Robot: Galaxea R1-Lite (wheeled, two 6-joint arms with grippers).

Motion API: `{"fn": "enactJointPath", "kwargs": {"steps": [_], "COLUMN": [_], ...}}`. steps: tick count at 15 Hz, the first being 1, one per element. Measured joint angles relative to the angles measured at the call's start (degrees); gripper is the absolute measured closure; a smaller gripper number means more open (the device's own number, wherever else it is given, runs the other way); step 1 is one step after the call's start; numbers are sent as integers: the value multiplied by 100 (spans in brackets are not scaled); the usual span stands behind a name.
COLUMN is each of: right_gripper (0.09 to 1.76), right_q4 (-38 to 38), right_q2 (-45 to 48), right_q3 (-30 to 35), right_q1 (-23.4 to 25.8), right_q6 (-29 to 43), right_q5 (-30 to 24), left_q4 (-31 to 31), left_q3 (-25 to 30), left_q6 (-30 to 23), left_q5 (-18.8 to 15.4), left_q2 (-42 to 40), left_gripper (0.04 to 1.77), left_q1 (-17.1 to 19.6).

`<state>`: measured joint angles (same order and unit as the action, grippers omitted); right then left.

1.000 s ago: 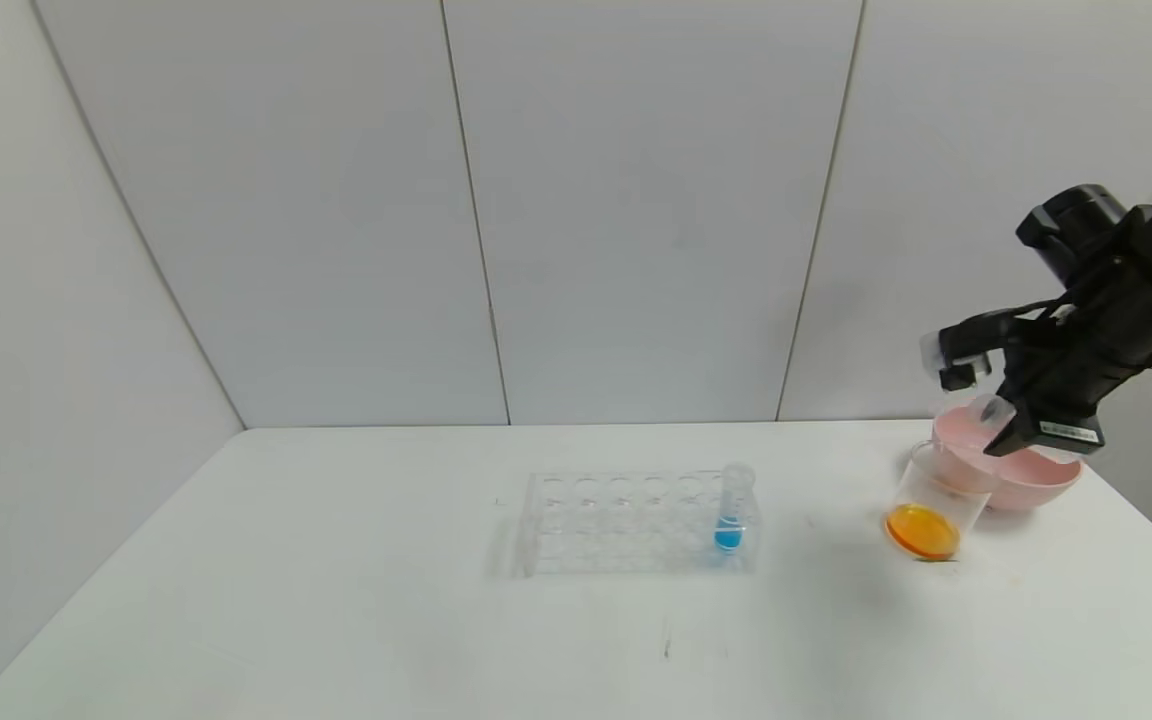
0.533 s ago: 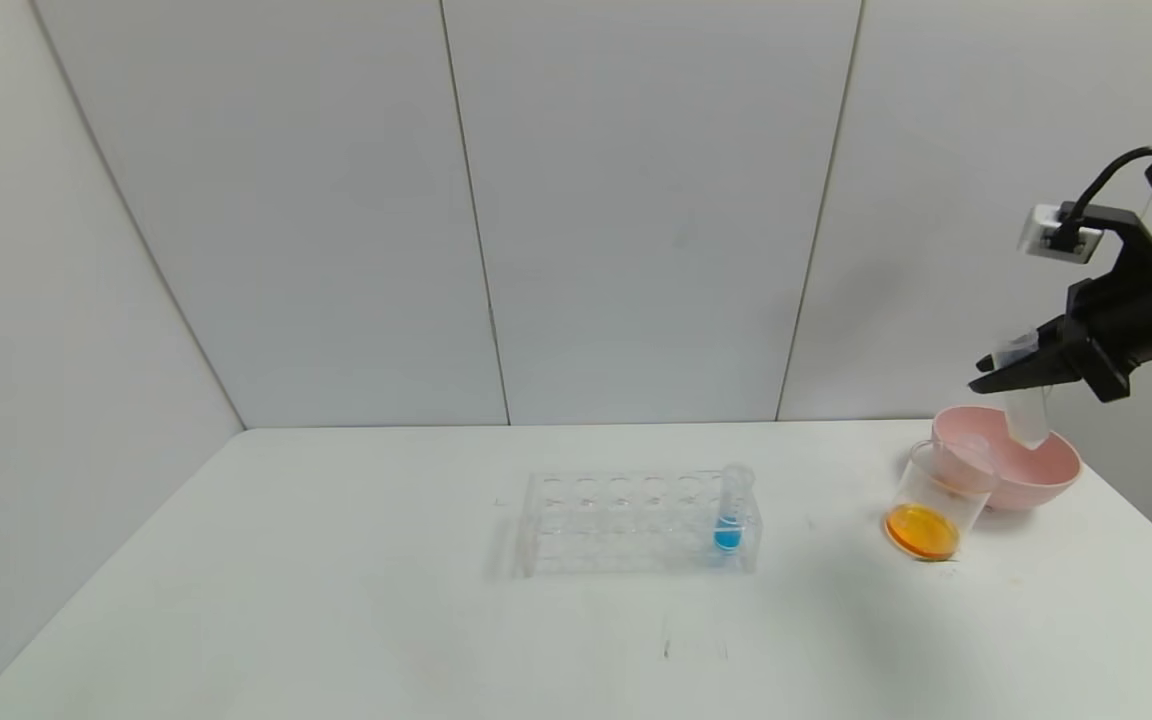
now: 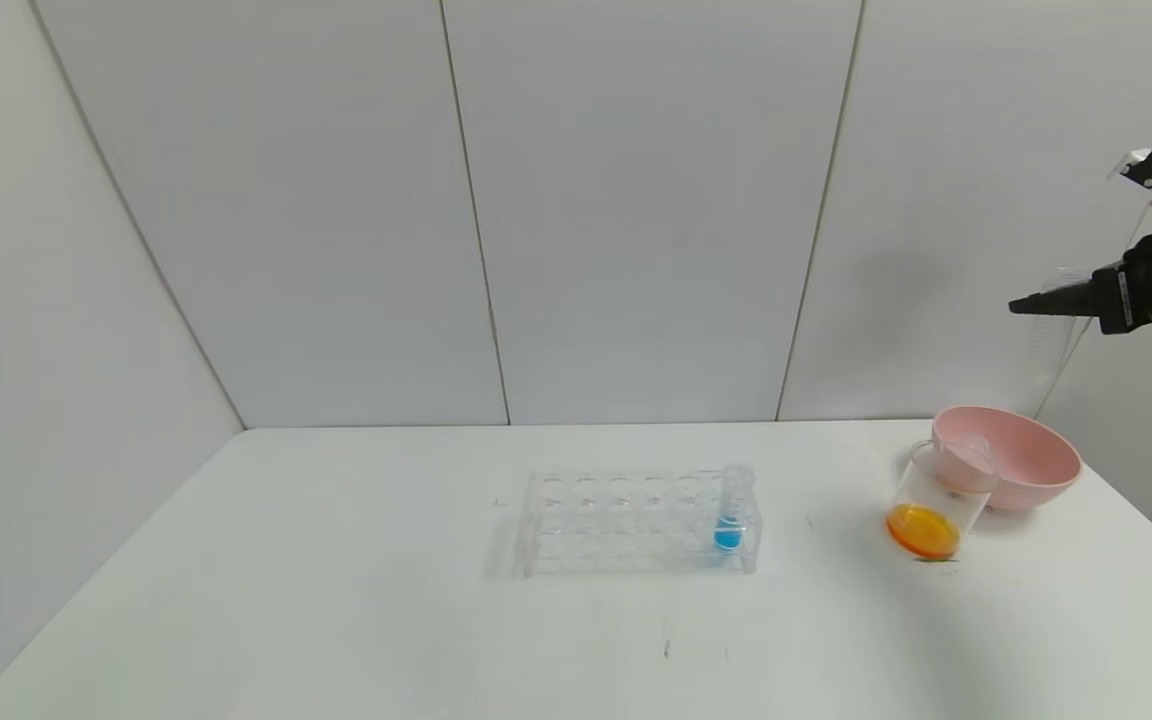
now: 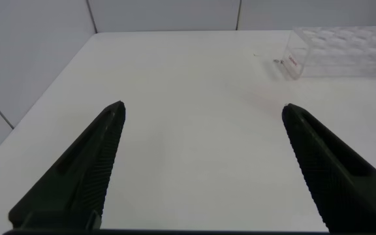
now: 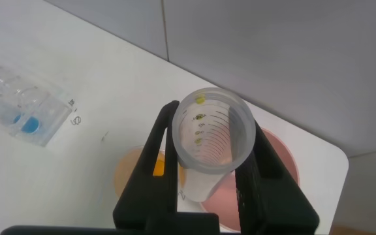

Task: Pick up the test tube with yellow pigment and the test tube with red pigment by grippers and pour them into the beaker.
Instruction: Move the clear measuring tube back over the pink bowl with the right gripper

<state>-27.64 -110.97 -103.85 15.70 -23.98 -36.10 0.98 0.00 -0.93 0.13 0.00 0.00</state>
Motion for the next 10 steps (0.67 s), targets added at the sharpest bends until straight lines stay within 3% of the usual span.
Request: {"fn": "enactJointPath", "kwargs": {"steps": [3, 7, 10], "right_gripper": [129, 129, 129], "right_q4": [1357, 4001, 4747], "right_q2": [122, 293, 286], "right_q3": [1056, 2709, 3469], "right_q1": [295, 527, 642], "right_q6": [368, 1230, 1378], "right_q5": [-2, 7, 9], "left_q4": [0, 0, 0], "left_q3": [0, 0, 0], "left_q6": [-2, -2, -2], "left_q5": [2, 2, 2], "left_q2": [0, 0, 0], "left_gripper": [9, 9, 9], "left_q1": [0, 0, 0]}}
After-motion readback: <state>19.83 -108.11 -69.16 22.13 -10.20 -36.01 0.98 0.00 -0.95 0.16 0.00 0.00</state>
